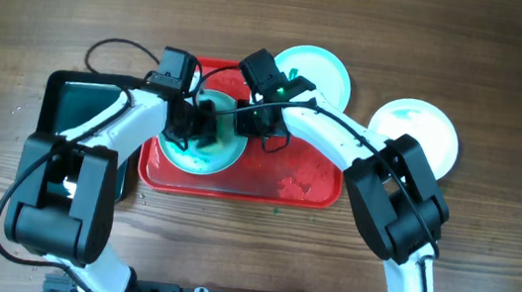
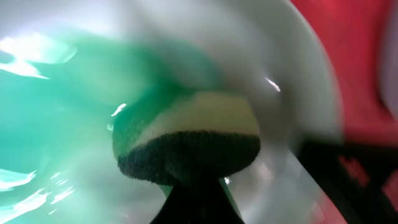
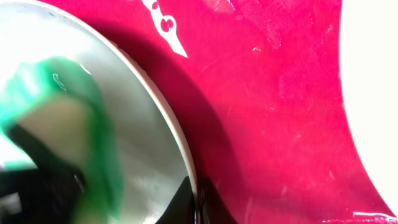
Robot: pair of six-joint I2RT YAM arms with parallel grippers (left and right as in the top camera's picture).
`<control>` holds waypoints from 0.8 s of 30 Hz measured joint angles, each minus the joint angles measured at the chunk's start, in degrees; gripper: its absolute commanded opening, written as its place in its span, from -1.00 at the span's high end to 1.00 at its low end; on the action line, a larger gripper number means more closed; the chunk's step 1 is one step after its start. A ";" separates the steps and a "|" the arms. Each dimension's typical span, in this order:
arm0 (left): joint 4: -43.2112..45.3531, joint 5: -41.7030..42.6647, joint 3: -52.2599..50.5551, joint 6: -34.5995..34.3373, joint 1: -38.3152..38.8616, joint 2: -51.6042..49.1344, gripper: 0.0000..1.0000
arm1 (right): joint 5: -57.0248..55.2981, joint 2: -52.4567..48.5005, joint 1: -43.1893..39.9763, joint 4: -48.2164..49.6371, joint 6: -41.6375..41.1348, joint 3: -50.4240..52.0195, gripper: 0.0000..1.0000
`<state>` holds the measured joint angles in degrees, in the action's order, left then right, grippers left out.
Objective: Clean dirty plates on tray and stack at the side
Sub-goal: 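Scrub the held plate with the sponge in the left gripper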
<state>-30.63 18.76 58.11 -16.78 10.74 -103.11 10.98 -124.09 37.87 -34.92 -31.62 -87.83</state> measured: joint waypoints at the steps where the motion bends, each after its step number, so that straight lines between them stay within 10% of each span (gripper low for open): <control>1: -0.46 3.19 -0.24 2.32 0.15 -0.07 0.92 | 0.00 0.00 0.00 0.00 0.00 0.00 0.91; 5: 0.66 5.18 -0.83 4.46 0.46 -0.28 0.92 | 0.00 0.00 0.00 0.13 0.00 0.00 0.91; 16: -0.48 -24.83 0.39 -27.52 1.22 0.44 0.92 | 0.00 0.00 0.02 0.85 -0.04 0.00 0.91; 24: -9.79 -11.06 2.71 -18.84 -1.16 3.17 0.92 | 0.59 0.00 -0.11 0.55 0.44 0.00 0.91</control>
<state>-40.42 7.70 60.82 -35.62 9.58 -99.94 11.57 -124.09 37.76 -34.37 -31.18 -87.83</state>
